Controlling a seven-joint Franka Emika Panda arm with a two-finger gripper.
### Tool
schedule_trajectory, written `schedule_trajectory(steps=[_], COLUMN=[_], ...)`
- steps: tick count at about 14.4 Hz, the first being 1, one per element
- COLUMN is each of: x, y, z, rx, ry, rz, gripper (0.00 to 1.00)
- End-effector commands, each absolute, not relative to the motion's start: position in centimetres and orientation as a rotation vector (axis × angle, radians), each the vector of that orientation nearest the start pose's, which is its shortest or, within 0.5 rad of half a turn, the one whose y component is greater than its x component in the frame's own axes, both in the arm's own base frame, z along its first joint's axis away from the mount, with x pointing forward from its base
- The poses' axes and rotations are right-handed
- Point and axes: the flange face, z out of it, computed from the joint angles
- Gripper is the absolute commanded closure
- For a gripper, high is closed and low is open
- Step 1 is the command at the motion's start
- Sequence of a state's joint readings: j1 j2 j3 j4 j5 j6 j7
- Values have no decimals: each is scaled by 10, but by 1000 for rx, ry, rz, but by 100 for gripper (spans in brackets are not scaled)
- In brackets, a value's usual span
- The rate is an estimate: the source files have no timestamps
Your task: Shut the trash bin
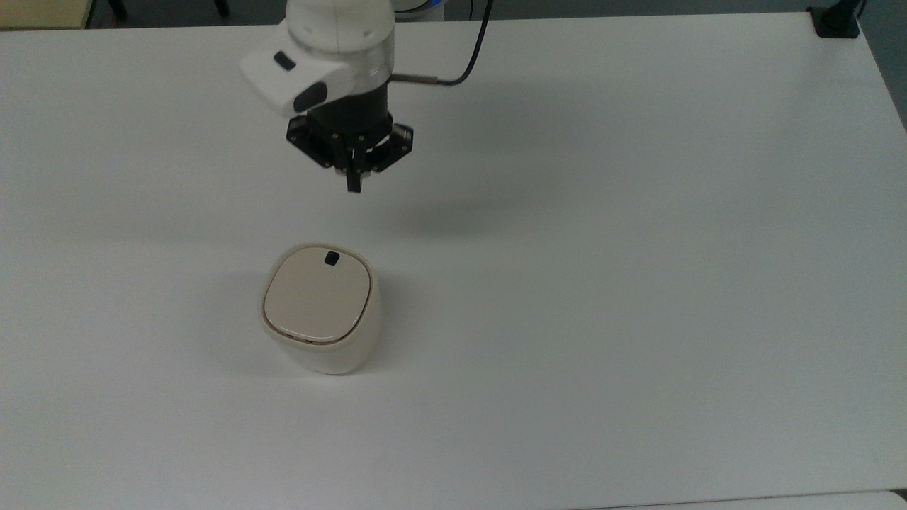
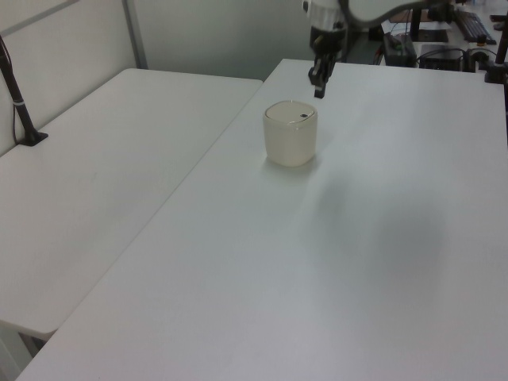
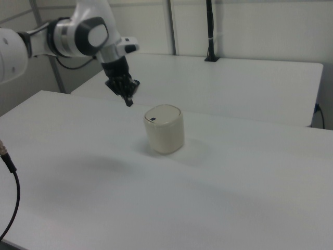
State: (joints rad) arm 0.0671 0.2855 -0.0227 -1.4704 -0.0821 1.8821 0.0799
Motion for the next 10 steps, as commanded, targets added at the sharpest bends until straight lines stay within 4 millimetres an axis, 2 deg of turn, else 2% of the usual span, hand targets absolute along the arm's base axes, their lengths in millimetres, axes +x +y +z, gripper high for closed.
schedule_trajectory(steps=[1,3,4,7,9,10], x=[620,601,587,566,552,551], y=[47,59,60,57,55,54], z=[562,572,578,584,583,584], rx=[-3223,-3225,-3223,-3223,-3231,-3232], ry=[-45,-83,-92,-96,-85,-83], rz=[-118,-97,-102,-85,31,51], gripper=[100,99,99,97,82,67])
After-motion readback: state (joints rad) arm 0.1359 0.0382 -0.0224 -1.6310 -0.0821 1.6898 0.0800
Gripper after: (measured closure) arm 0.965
